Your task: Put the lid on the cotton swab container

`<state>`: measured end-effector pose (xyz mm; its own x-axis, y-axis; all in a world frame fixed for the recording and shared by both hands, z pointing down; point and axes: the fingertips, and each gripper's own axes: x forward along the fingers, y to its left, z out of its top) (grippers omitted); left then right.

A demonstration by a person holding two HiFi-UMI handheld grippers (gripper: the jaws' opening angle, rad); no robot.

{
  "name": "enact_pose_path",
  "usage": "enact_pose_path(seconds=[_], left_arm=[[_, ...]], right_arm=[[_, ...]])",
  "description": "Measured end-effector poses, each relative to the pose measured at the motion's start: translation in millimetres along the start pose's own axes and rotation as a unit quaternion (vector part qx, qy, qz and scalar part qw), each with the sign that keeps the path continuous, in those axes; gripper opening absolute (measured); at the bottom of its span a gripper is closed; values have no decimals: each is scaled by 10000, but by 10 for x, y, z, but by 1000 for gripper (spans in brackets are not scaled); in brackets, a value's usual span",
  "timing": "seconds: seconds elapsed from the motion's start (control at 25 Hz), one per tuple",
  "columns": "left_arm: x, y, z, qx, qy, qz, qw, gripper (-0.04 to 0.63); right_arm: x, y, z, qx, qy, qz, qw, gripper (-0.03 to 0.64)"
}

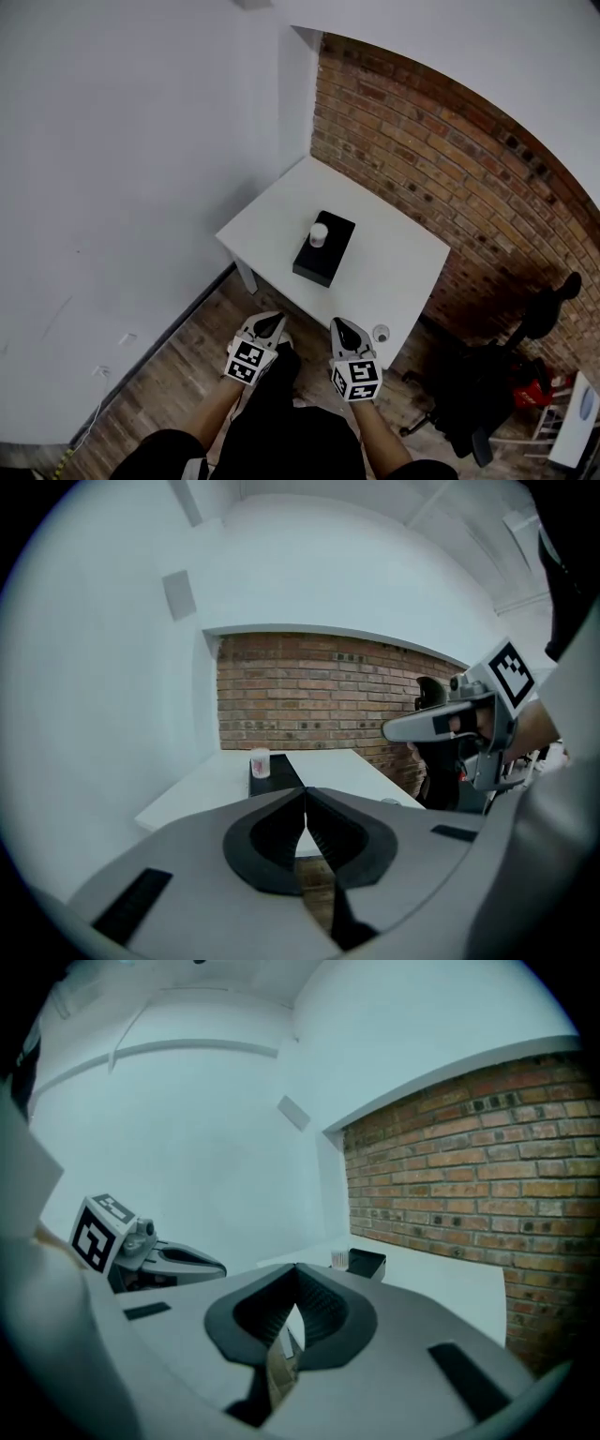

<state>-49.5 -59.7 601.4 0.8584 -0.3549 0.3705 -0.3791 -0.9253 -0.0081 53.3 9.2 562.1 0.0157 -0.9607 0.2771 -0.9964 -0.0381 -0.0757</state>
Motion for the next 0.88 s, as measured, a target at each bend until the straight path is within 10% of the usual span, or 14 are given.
enact_pose_path(seconds=[0.88], left_arm=[[-534, -154, 270, -75, -272, 349, 9990, 18]], right_arm=[[-434, 229, 109, -161, -232, -32, 9996, 20]])
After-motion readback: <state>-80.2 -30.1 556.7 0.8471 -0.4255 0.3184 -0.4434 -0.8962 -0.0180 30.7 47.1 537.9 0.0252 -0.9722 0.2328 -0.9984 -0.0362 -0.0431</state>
